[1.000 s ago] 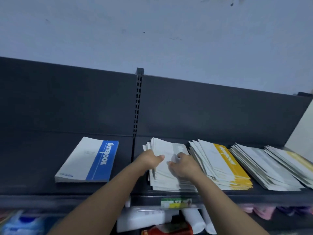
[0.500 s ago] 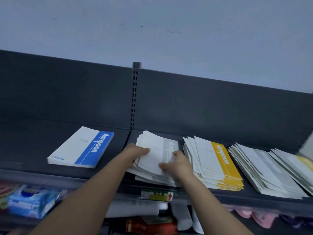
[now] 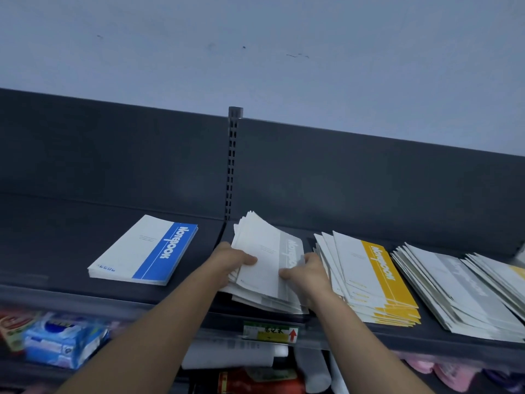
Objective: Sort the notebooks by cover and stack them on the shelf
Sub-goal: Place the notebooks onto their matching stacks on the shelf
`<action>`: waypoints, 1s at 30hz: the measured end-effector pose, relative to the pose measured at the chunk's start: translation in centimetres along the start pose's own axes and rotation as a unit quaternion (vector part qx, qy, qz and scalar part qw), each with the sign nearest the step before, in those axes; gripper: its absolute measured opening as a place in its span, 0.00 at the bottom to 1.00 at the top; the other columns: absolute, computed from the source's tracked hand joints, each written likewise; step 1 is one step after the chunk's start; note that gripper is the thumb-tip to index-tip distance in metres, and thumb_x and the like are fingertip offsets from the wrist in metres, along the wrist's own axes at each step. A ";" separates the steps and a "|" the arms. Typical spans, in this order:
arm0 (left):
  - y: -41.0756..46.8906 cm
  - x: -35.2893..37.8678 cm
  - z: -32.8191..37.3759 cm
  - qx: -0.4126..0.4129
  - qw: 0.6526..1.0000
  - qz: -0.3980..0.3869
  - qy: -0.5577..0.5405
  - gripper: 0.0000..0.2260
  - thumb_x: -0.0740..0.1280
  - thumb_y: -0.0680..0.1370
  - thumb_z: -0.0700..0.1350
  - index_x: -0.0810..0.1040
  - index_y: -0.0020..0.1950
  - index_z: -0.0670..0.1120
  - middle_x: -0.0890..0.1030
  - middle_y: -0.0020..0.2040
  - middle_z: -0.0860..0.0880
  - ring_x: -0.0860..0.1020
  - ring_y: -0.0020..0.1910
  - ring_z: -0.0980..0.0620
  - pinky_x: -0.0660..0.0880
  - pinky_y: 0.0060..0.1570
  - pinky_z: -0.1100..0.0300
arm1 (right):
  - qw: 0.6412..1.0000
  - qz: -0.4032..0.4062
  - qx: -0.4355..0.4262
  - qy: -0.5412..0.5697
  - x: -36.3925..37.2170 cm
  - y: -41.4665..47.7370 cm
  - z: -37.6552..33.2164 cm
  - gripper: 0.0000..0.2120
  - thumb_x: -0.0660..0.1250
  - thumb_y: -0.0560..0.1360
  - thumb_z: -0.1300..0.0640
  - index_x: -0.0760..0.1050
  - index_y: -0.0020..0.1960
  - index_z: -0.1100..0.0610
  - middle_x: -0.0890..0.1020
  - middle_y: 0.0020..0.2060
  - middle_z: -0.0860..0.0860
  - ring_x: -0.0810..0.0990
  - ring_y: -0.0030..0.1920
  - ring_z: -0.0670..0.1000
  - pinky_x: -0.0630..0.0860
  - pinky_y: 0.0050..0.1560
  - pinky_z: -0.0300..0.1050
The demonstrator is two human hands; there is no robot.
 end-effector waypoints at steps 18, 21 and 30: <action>0.2 -3.8 0.3 0.253 0.963 -0.050 -0.083 0.34 0.78 0.67 0.38 0.66 0.69 0.50 0.78 0.60 0.51 0.77 0.60 0.54 0.77 0.53 0.60 | 0.955 -0.057 -0.183 0.227 2.6 0.9 -2.6 0.32 0.79 0.65 0.63 0.68 0.64 0.54 0.81 0.55 0.50 0.81 0.54 0.49 0.79 0.53 0.46; 0.5 -3.3 0.5 0.258 0.960 -0.056 -0.089 0.33 0.78 0.67 0.38 0.69 0.68 0.49 0.80 0.60 0.50 0.78 0.60 0.51 0.78 0.55 0.57 | 0.946 -0.048 -0.211 0.242 2.9 0.9 -3.4 0.32 0.79 0.64 0.63 0.68 0.63 0.55 0.81 0.54 0.50 0.81 0.54 0.49 0.78 0.48 0.41; -0.1 -2.9 2.2 0.289 0.950 -0.080 -0.091 0.38 0.81 0.59 0.45 0.70 0.66 0.49 0.81 0.57 0.50 0.80 0.57 0.52 0.78 0.46 0.65 | 0.935 0.007 -0.249 0.251 2.7 0.2 -4.4 0.41 0.80 0.63 0.60 0.62 0.69 0.52 0.77 0.56 0.45 0.78 0.56 0.44 0.78 0.54 0.42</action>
Point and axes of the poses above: each hand's wrist, its own y-axis towards the middle knuckle, its own x-axis out of the palm, z = x × y, the point moved 1 cm from there along y, towards the middle knuckle
